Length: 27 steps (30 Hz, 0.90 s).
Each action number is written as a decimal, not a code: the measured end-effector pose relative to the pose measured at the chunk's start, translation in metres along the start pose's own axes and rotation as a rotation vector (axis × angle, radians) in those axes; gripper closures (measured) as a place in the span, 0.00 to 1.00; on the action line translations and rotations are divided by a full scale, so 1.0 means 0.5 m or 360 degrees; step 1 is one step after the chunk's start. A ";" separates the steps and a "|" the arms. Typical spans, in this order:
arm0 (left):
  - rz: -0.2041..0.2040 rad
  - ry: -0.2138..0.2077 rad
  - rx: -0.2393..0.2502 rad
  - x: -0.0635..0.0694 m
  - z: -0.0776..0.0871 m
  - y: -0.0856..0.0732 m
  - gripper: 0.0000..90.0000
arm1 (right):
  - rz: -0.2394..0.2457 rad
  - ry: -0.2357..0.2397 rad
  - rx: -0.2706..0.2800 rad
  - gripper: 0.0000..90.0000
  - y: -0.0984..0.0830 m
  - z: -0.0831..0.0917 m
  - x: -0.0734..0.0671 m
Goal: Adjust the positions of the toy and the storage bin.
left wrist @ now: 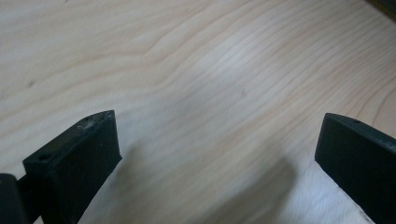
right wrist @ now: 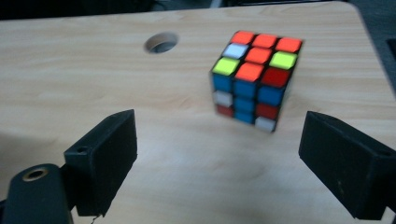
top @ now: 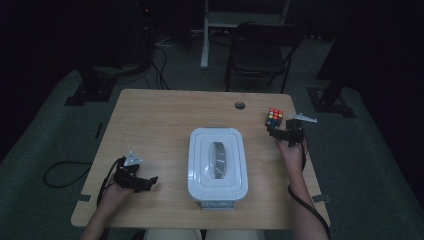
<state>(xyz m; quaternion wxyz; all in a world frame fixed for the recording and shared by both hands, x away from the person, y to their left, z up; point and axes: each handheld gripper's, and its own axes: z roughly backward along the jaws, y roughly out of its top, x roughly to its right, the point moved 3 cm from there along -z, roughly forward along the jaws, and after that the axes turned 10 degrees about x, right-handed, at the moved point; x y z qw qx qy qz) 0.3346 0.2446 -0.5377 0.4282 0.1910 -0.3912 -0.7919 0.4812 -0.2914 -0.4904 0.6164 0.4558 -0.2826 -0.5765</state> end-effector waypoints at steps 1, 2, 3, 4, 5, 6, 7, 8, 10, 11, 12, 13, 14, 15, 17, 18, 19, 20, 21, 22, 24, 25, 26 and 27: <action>0.0000 0.0013 -0.0003 -0.001 0.002 -0.004 0.01 | 0.0002 -0.0021 -0.0014 0.13 0.003 -0.008 0.003; 0.0008 0.0029 -0.0014 -0.003 0.002 -0.007 0.01 | 0.0000 -0.0039 -0.0024 0.13 0.004 -0.017 0.006; 0.0021 0.0043 -0.0016 -0.005 0.002 -0.010 0.01 | 0.0002 -0.0054 -0.0033 0.13 0.005 -0.025 0.008; 0.0028 0.0047 -0.0011 -0.008 0.003 -0.012 0.01 | 0.0002 -0.0068 -0.0046 0.13 0.006 -0.034 0.009; 0.0035 0.0048 -0.0005 -0.010 0.004 -0.014 0.01 | 0.0012 -0.0087 -0.0054 0.13 0.008 -0.042 0.011; 0.0033 0.0055 -0.0008 -0.010 0.005 -0.015 0.01 | 0.0015 -0.0103 -0.0065 0.13 0.010 -0.049 0.012; 0.0025 0.0060 -0.0006 -0.010 0.006 -0.017 0.01 | 0.0007 -0.0108 -0.0068 0.13 0.013 -0.056 0.014; 0.0006 0.0061 -0.0006 -0.010 0.007 -0.019 0.01 | -0.0001 -0.0122 -0.0066 0.13 0.016 -0.062 0.016; -0.0033 0.0064 -0.0012 -0.010 0.008 -0.021 0.01 | -0.0030 -0.0150 -0.0053 0.13 0.024 -0.075 0.022; -0.0045 0.0065 -0.0006 -0.009 0.008 -0.023 0.01 | -0.0041 -0.0154 -0.0054 0.13 0.026 -0.079 0.024; -0.0047 0.0063 0.0005 -0.008 0.008 -0.024 0.01 | -0.0057 -0.0158 -0.0057 0.13 0.028 -0.085 0.026; -0.0053 0.0055 0.0014 -0.007 0.009 -0.025 0.01 | -0.0057 -0.0164 -0.0059 0.13 0.030 -0.091 0.028; -0.0056 0.0047 0.0018 -0.005 0.009 -0.026 0.01 | -0.0055 -0.0161 -0.0069 0.13 0.031 -0.097 0.028; -0.0061 0.0043 0.0028 -0.004 0.009 -0.027 0.01 | -0.0058 -0.0157 -0.0079 0.13 0.031 -0.101 0.028; -0.0050 0.0056 0.0037 -0.004 0.009 -0.028 0.01 | -0.0053 -0.0171 -0.0101 0.13 0.031 -0.111 0.029; -0.0039 0.0072 0.0039 -0.003 0.009 -0.028 0.01 | -0.0054 -0.0181 -0.0103 0.13 0.031 -0.115 0.030; -0.0030 0.0084 0.0040 -0.003 0.008 -0.028 0.01 | -0.0063 -0.0184 -0.0105 0.13 0.031 -0.120 0.032; -0.0026 0.0090 0.0041 -0.003 0.008 -0.028 0.01 | -0.0072 -0.0195 -0.0115 0.13 0.029 -0.126 0.034; -0.0018 0.0100 0.0042 -0.002 0.009 -0.028 0.01 | -0.0075 -0.0205 -0.0121 0.13 0.028 -0.129 0.035; -0.0011 0.0110 0.0042 -0.002 0.009 -0.028 0.01 | -0.0075 -0.0217 -0.0125 0.13 0.027 -0.133 0.035; 0.0004 0.0130 0.0041 0.000 0.010 -0.029 0.01 | -0.0079 -0.0223 -0.0142 0.15 0.022 -0.141 0.036; 0.0008 0.0135 0.0041 0.001 0.011 -0.030 0.01 | -0.0074 -0.0223 -0.0150 0.15 0.020 -0.146 0.036; 0.0011 0.0138 0.0043 0.001 0.011 -0.030 0.01 | -0.0060 -0.0231 -0.0164 0.15 0.017 -0.149 0.036; 0.0010 0.0137 0.0041 0.001 0.011 -0.030 0.01 | -0.0054 -0.0240 -0.0172 0.16 0.014 -0.153 0.036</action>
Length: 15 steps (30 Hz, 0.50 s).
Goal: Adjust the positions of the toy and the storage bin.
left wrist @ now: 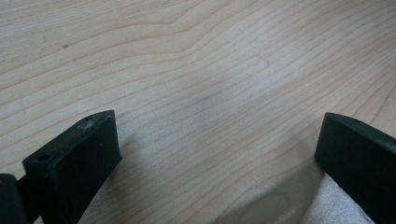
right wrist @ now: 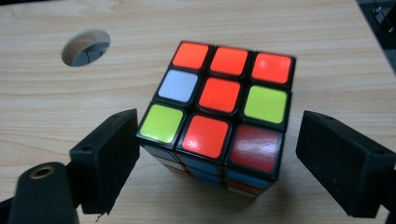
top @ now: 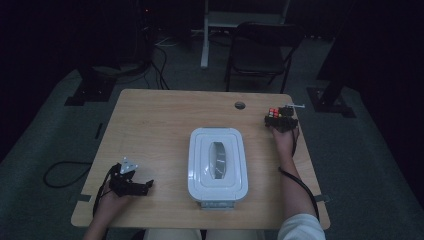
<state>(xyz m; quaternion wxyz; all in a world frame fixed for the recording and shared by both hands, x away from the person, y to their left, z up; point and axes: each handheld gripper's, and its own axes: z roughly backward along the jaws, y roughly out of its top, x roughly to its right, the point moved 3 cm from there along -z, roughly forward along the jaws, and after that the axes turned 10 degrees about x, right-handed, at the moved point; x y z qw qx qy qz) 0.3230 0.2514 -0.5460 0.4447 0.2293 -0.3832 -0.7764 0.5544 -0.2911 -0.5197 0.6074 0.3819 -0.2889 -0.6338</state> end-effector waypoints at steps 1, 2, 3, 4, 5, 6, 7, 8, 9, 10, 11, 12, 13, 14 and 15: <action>0.0000 0.0001 0.0001 0.000 0.000 0.000 0.01 | -0.0005 0.0002 -0.0010 0.16 -0.002 -0.004 0.000; 0.0001 0.0002 0.0002 0.000 0.000 0.000 0.01 | -0.0016 -0.0004 -0.0023 0.17 -0.005 -0.006 -0.001; 0.0000 0.0001 0.0002 0.000 0.000 0.000 0.01 | -0.0009 -0.0012 -0.0031 0.20 -0.008 -0.009 -0.002; 0.0000 0.0001 0.0002 0.000 0.000 0.000 0.01 | -0.0009 -0.0012 -0.0031 0.20 -0.008 -0.009 -0.002; 0.0001 0.0002 0.0002 0.000 0.000 0.000 0.01 | 0.0007 -0.0019 -0.0036 0.21 -0.010 -0.010 -0.002; 0.0000 0.0001 0.0002 0.000 0.000 0.000 0.01 | 0.0013 -0.0026 -0.0027 0.26 -0.015 -0.012 -0.005; 0.0000 0.0001 0.0002 0.000 0.000 0.000 0.01 | 0.0004 -0.0026 -0.0031 0.28 -0.018 -0.012 -0.007; 0.0001 0.0002 0.0002 0.000 0.000 0.000 0.01 | 0.0007 -0.0039 -0.0029 0.29 -0.020 -0.013 -0.007; 0.0000 0.0001 0.0002 0.000 0.000 0.000 0.01 | 0.0006 -0.0043 -0.0029 0.31 -0.021 -0.013 -0.008; 0.0000 0.0001 0.0002 0.000 0.000 0.000 0.01 | 0.0006 -0.0043 -0.0029 0.31 -0.021 -0.013 -0.008; 0.0000 0.0001 0.0002 0.000 0.000 0.000 0.01 | 0.0005 -0.0040 -0.0030 0.33 -0.023 -0.013 -0.008; 0.0001 0.0001 0.0002 0.000 0.000 0.000 0.01 | 0.0013 -0.0040 -0.0051 0.35 -0.026 -0.014 -0.009; 0.0000 0.0001 0.0002 0.000 0.000 0.000 0.01 | 0.0043 -0.0043 -0.0075 0.35 -0.028 -0.016 -0.012; 0.0000 0.0000 0.0000 0.000 0.000 0.000 0.01 | 0.0069 -0.0043 -0.0084 0.36 -0.029 -0.016 -0.014; 0.0001 0.0002 0.0002 0.000 0.000 0.000 0.01 | 0.0080 -0.0048 -0.0085 0.37 -0.030 -0.014 -0.015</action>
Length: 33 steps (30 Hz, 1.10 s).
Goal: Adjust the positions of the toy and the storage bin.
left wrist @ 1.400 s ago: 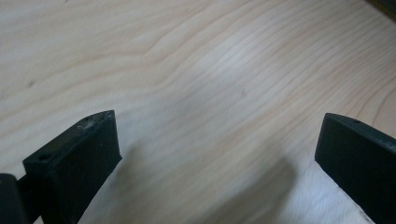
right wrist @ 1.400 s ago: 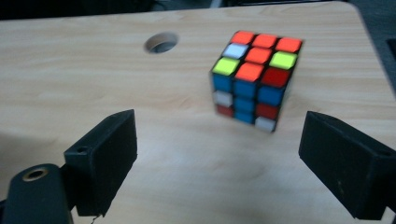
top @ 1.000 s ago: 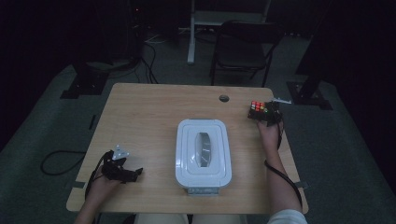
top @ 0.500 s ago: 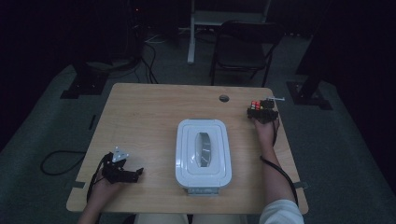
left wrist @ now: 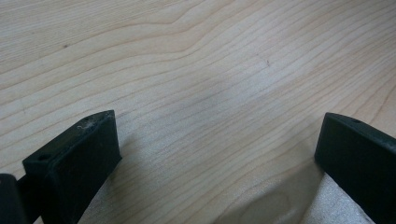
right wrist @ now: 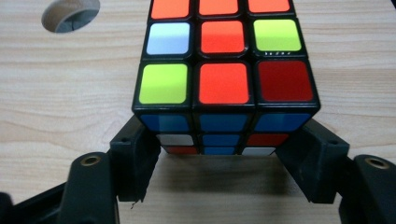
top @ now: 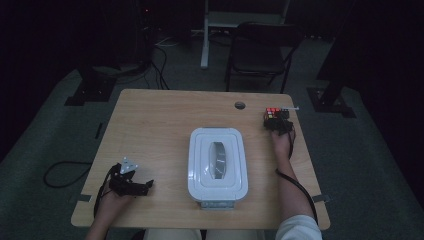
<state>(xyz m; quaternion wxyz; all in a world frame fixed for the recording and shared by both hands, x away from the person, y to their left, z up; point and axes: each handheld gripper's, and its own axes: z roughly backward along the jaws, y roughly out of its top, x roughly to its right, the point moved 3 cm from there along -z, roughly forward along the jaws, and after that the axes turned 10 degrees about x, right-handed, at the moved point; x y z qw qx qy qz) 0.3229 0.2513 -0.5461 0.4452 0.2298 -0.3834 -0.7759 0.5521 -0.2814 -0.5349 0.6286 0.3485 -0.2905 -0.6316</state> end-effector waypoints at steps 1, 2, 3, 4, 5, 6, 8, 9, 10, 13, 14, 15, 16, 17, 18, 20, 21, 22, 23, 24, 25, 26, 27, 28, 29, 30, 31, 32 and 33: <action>0.0000 0.0000 0.0000 0.000 0.000 0.000 0.01 | 0.0000 0.0003 0.0002 0.38 0.000 0.002 0.000; -0.0002 -0.0001 -0.0002 0.000 0.000 0.000 0.01 | -0.0015 0.0009 0.0003 0.38 0.001 0.004 0.001; 0.0000 0.0001 -0.0001 0.000 0.000 0.000 0.01 | -0.0025 0.0014 0.0012 0.38 0.002 0.006 0.002; -0.0001 0.0000 -0.0001 0.000 0.000 0.000 0.01 | -0.0025 0.0016 0.0022 0.38 0.003 0.009 0.003; -0.0001 -0.0001 -0.0002 0.000 0.000 0.000 0.01 | -0.0027 0.0019 0.0029 0.38 0.003 0.012 0.005; -0.0001 -0.0001 -0.0002 0.000 0.000 0.000 0.01 | -0.0026 0.0024 0.0036 0.38 0.003 0.015 0.006; 0.0000 0.0001 -0.0001 0.000 0.000 0.000 0.01 | -0.0020 0.0033 0.0046 0.38 0.003 0.023 0.007; -0.0001 -0.0001 -0.0002 0.000 0.000 0.000 0.01 | -0.0013 0.0041 0.0049 0.38 0.002 0.026 0.008; -0.0001 -0.0002 -0.0002 0.000 0.000 0.000 0.01 | -0.0006 0.0041 0.0055 0.38 0.002 0.031 0.009; -0.0001 -0.0002 -0.0002 0.000 0.000 0.000 0.01 | 0.0002 0.0054 0.0085 0.38 0.000 0.045 0.013; 0.0000 -0.0001 -0.0002 0.000 0.000 0.000 0.01 | -0.0004 0.0058 0.0091 0.38 -0.001 0.051 0.013; 0.0000 -0.0001 -0.0002 0.000 0.000 0.000 0.01 | -0.0005 0.0072 0.0099 0.38 -0.003 0.056 0.014; 0.0000 0.0000 -0.0001 0.000 0.000 0.000 0.01 | 0.0001 0.0073 0.0105 0.38 -0.006 0.062 0.014; 0.0000 0.0000 -0.0002 0.000 0.000 0.000 0.01 | 0.0010 0.0078 0.0109 0.38 -0.011 0.067 0.014; 0.0000 0.0000 -0.0002 0.000 0.000 0.000 0.01 | 0.0015 0.0089 0.0111 0.38 -0.016 0.071 0.013; 0.0001 0.0000 -0.0002 0.000 0.000 0.000 0.01 | 0.0047 0.0089 0.0117 0.38 -0.028 0.082 0.011; -0.0001 -0.0001 -0.0002 0.000 0.000 0.000 0.01 | 0.0056 0.0089 0.0116 0.38 -0.034 0.087 0.010; -0.0001 -0.0001 -0.0003 0.000 0.000 0.000 0.01 | 0.0062 0.0095 0.0119 0.38 -0.041 0.094 0.009; -0.0001 -0.0001 -0.0002 0.000 0.000 0.000 0.01 | 0.0074 0.0104 0.0120 0.38 -0.047 0.100 0.007; 0.0000 0.0000 -0.0002 0.000 0.000 0.000 0.01 | 0.0096 0.0110 0.0121 0.38 -0.053 0.107 0.006; 0.0000 0.0000 -0.0002 0.000 0.000 0.000 0.01 | 0.0116 0.0107 0.0120 0.38 -0.061 0.113 0.004; 0.0000 -0.0002 -0.0002 0.000 0.000 0.000 0.01 | 0.0135 0.0104 0.0119 0.38 -0.069 0.121 0.003; 0.0000 -0.0002 -0.0002 0.000 0.000 0.000 0.01 | 0.0155 0.0105 0.0116 0.38 -0.077 0.127 0.003; 0.0000 -0.0002 -0.0002 0.000 0.000 0.000 0.01 | 0.0163 0.0112 0.0106 0.38 -0.086 0.133 0.003; -0.0001 -0.0002 -0.0002 0.000 0.000 0.000 0.01 | 0.0159 0.0119 0.0097 0.38 -0.093 0.137 0.004; -0.0001 -0.0001 -0.0002 0.000 0.000 0.000 0.01 | 0.0158 0.0122 0.0088 0.38 -0.099 0.142 0.006; 0.0000 -0.0001 -0.0002 0.000 0.000 0.000 0.01 | 0.0158 0.0119 0.0084 0.38 -0.103 0.144 0.007; 0.0000 -0.0002 -0.0002 0.000 0.000 0.000 0.01 | 0.0140 0.0124 0.0075 0.37 -0.110 0.149 0.009; 0.0000 -0.0001 -0.0002 0.000 0.000 0.000 0.01 | 0.0125 0.0133 0.0073 0.36 -0.114 0.153 0.011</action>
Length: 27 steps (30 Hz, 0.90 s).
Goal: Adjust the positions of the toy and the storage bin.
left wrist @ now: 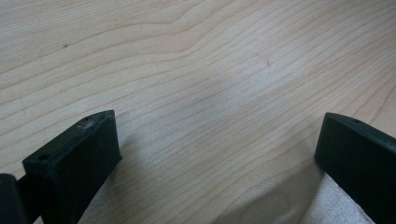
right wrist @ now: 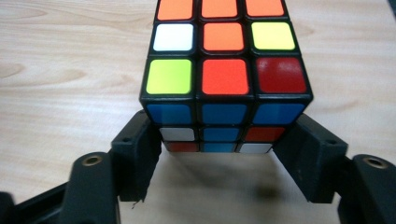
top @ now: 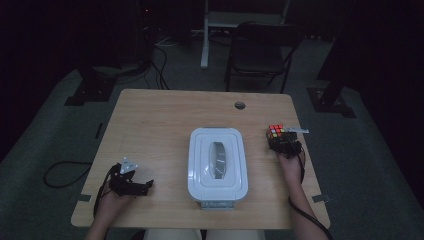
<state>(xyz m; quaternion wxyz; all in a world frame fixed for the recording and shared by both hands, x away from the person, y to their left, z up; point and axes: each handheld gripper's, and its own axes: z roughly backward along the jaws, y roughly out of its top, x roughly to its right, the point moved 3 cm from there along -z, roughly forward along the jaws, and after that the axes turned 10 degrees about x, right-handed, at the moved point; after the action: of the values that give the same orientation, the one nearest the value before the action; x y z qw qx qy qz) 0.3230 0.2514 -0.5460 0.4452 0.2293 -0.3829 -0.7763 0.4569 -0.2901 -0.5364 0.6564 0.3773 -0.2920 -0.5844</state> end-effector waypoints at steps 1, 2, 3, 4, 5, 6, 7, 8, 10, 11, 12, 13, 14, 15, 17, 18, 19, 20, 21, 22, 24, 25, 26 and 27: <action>0.0001 0.0001 0.0000 0.000 0.000 0.000 0.01 | -0.0024 0.0023 0.0013 0.33 -0.005 0.008 0.002; 0.0000 -0.0001 0.0001 0.000 0.000 0.000 0.01 | -0.0034 0.0028 0.0025 0.31 -0.007 0.014 0.004; 0.0000 -0.0001 0.0001 0.000 0.000 0.000 0.01 | -0.0046 0.0034 0.0046 0.27 -0.008 0.024 0.008; 0.0000 0.0000 0.0000 0.000 0.000 0.000 0.01 | -0.0053 0.0035 0.0052 0.24 -0.007 0.026 0.009; 0.0001 0.0001 0.0000 0.000 0.000 0.000 0.01 | -0.0064 0.0038 0.0066 0.22 -0.003 0.033 0.014; 0.0001 0.0001 0.0000 0.000 0.000 0.000 0.01 | -0.0066 0.0044 0.0076 0.20 0.001 0.035 0.016; 0.0000 0.0000 0.0000 0.000 0.000 0.000 0.01 | -0.0063 0.0040 0.0085 0.16 0.007 0.037 0.018; 0.0000 0.0000 0.0000 0.000 0.000 0.000 0.01 | -0.0065 0.0041 0.0088 0.15 0.012 0.037 0.018; 0.0001 0.0001 0.0000 0.000 0.000 0.000 0.01 | -0.0063 0.0054 0.0094 0.15 0.019 0.037 0.019; 0.0001 0.0002 0.0001 0.000 0.000 0.000 0.01 | -0.0062 0.0056 0.0100 0.14 0.025 0.036 0.018; 0.0001 0.0001 0.0000 0.000 0.000 0.000 0.01 | -0.0059 0.0055 0.0094 0.14 0.036 0.028 0.016; 0.0001 0.0001 0.0000 0.000 0.000 0.000 0.01 | -0.0052 0.0066 0.0081 0.14 0.041 0.021 0.014; 0.0001 0.0001 0.0000 0.000 0.000 0.000 0.01 | -0.0033 0.0048 0.0066 0.14 0.043 0.014 0.013; 0.0001 0.0001 0.0000 0.000 0.000 0.000 0.01 | -0.0016 0.0046 0.0045 0.14 0.045 0.005 0.011; 0.0001 0.0001 0.0000 0.000 0.000 0.000 0.01 | -0.0018 0.0055 0.0022 0.14 0.045 -0.003 0.010; 0.0001 0.0001 0.0000 0.000 0.000 0.000 0.01 | -0.0016 0.0046 0.0010 0.16 0.043 -0.016 0.006; 0.0001 0.0001 0.0000 0.000 0.000 0.000 0.01 | -0.0025 0.0051 0.0000 0.18 0.042 -0.019 0.005; 0.0000 0.0000 0.0000 0.000 0.000 0.000 0.01 | -0.0028 0.0043 -0.0001 0.20 0.040 -0.023 0.005; 0.0001 0.0001 0.0000 0.000 0.000 0.000 0.01 | -0.0025 0.0036 -0.0006 0.23 0.037 -0.026 0.005; 0.0000 0.0000 0.0002 0.000 0.000 0.000 0.01 | -0.0020 0.0027 -0.0012 0.26 0.034 -0.029 0.004; 0.0000 -0.0001 0.0001 0.000 0.000 0.000 0.01 | 0.0000 -0.0004 -0.0023 0.36 0.029 -0.031 0.002; 0.0001 0.0000 0.0001 0.000 0.000 0.000 0.01 | 0.0008 -0.0028 -0.0022 0.37 0.028 -0.031 0.001; 0.0001 0.0000 0.0001 0.000 0.000 0.000 0.01 | 0.0012 -0.0051 -0.0023 0.37 0.027 -0.030 0.001; 0.0000 -0.0001 0.0001 0.000 0.000 0.000 0.01 | 0.0012 -0.0055 -0.0026 0.37 0.027 -0.030 0.000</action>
<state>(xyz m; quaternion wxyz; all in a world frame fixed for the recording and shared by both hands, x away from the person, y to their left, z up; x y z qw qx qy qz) 0.3230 0.2514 -0.5460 0.4451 0.2293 -0.3833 -0.7762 0.4765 -0.2874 -0.5332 0.6565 0.3606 -0.3001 -0.5907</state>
